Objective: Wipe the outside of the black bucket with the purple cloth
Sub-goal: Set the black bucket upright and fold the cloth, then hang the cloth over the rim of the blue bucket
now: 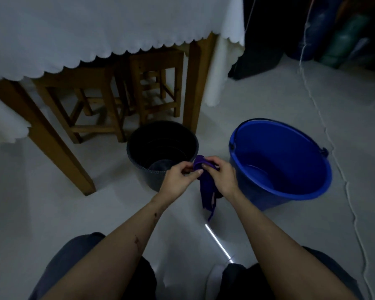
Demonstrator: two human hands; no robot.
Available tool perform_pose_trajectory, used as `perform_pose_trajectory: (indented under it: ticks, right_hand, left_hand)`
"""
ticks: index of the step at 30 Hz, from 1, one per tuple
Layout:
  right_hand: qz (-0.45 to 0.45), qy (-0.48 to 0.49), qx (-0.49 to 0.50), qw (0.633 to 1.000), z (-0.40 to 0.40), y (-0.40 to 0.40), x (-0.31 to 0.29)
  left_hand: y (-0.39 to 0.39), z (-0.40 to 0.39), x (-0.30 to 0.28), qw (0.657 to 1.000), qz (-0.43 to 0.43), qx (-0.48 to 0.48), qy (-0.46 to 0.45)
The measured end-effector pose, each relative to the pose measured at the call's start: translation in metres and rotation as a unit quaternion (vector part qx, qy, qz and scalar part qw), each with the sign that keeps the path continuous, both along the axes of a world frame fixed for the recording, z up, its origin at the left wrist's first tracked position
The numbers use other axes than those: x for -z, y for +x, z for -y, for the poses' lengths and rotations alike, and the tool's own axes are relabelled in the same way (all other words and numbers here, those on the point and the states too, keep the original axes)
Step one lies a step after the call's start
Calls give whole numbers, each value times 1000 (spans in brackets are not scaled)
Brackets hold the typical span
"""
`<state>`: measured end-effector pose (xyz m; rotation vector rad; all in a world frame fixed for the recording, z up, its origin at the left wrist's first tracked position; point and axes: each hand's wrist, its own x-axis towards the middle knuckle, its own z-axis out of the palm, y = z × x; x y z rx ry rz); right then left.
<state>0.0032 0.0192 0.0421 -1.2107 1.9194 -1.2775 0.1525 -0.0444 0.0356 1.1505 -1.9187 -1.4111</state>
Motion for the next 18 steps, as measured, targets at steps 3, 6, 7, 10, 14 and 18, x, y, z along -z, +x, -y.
perform_pose_trajectory:
  ticks: [3,6,7,10,14,18]
  right_hand:
    - [-34,-4,-23,999,-19,-7,-29]
    - [-115,22,-30,993,-35,-14,-48]
    - [-145,32,-30,988,-40,-15,-53]
    - [-233,50,-39,970,-53,-21,-72]
    - [-349,88,-45,932,-66,-36,-89]
    - [-408,140,-41,901,-72,-60,-94]
  left_hand:
    - [-5,-9,-26,999,-15,-16,-28]
    - [-10,-20,-53,998,-28,-19,-50]
    - [-13,-24,-61,997,-26,-9,-68]
    - [-21,-33,-80,988,16,33,-149]
    - [-30,-35,-100,967,59,100,-227]
    - [-40,-25,-115,933,90,166,-305]
